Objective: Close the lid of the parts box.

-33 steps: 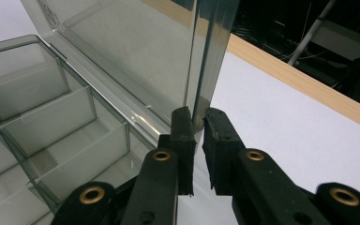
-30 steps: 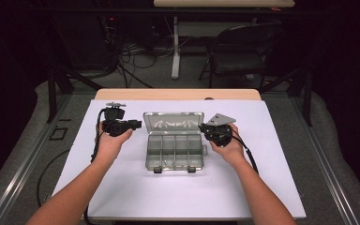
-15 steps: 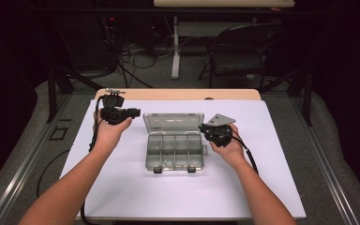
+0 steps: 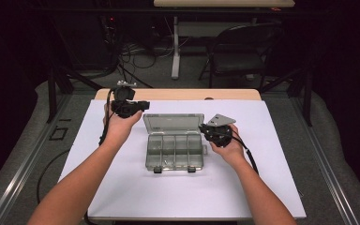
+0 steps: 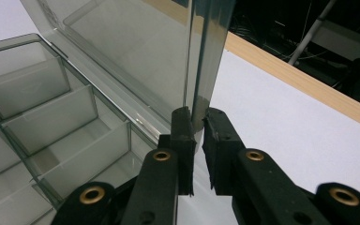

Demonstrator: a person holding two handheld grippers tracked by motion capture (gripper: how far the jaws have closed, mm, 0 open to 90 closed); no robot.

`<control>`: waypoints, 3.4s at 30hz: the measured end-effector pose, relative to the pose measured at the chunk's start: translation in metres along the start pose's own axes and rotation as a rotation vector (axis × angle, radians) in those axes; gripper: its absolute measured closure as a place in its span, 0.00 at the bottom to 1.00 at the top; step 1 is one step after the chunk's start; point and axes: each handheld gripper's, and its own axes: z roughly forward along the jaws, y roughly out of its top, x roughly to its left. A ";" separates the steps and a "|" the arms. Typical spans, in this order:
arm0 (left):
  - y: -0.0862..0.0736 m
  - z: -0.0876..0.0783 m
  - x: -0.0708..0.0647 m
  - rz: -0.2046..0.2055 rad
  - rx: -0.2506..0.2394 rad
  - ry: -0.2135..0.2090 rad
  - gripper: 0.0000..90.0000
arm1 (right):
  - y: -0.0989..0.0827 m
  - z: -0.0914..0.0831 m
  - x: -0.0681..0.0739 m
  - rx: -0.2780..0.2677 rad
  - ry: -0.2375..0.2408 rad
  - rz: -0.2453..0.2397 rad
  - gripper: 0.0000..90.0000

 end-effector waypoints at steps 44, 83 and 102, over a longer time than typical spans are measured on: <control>-0.013 0.024 -0.019 0.034 0.040 -0.022 1.00 | 0.007 -0.012 -0.001 -0.034 0.030 0.062 0.89; -0.038 0.020 -0.023 0.039 0.065 -0.096 1.00 | 0.005 -0.035 0.018 -0.017 0.140 0.090 1.00; -0.065 0.015 -0.023 0.019 0.078 -0.130 1.00 | -0.002 -0.050 0.030 -0.017 0.166 0.096 1.00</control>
